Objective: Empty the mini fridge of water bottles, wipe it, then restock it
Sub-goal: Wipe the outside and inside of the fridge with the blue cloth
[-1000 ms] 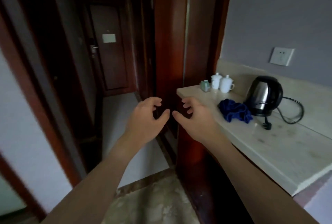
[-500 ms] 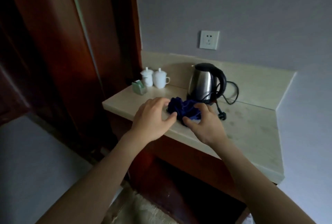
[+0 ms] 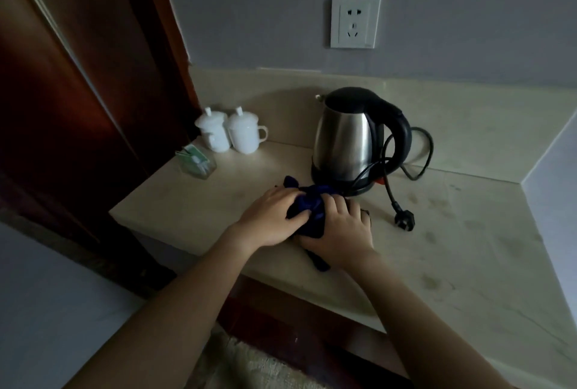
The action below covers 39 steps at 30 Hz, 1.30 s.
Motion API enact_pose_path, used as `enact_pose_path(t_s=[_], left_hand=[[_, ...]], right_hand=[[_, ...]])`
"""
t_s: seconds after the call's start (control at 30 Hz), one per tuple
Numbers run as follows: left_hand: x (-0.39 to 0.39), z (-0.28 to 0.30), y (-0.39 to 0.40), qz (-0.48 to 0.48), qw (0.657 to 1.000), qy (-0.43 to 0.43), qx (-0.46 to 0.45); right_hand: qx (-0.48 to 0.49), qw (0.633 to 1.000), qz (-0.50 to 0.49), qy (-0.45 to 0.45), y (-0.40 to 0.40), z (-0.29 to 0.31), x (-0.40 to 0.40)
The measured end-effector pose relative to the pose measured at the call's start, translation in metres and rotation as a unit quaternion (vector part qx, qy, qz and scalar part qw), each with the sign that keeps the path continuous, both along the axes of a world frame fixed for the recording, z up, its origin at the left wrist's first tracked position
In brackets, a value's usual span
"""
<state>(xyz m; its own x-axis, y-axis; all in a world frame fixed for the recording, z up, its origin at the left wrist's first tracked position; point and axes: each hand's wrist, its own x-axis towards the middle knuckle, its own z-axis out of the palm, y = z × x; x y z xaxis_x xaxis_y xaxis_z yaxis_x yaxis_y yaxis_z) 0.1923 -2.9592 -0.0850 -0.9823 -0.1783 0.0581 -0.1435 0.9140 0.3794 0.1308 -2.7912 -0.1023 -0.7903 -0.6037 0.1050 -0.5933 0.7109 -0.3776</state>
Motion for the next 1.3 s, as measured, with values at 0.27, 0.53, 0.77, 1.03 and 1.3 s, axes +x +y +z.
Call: enact_pose_path(t_s=[0.27,0.53,0.77,1.03,1.3], left_hand=[[-0.03,-0.042,-0.008,0.009,0.981,0.154,-0.118],[-0.026,-0.024,-0.003,-0.037,0.959,0.272,-0.067],[-0.022,0.017,0.035,-0.176,0.901,0.396,0.017],[0.004,0.074,0.2,-0.363,0.829,0.402,0.143],[0.122,0.122,0.438,-0.568,0.696,0.383,0.214]], right_hand=[[0.013,0.997,-0.03,0.077,-0.01,-0.012,-0.008],[-0.049,0.998,-0.046,0.006,-0.008,0.004,0.002],[-0.189,0.972,-0.136,0.018,0.042,0.04,0.051],[-0.209,0.915,-0.331,0.095,0.185,0.101,0.147],[-0.275,0.807,-0.499,0.157,0.367,0.132,0.315]])
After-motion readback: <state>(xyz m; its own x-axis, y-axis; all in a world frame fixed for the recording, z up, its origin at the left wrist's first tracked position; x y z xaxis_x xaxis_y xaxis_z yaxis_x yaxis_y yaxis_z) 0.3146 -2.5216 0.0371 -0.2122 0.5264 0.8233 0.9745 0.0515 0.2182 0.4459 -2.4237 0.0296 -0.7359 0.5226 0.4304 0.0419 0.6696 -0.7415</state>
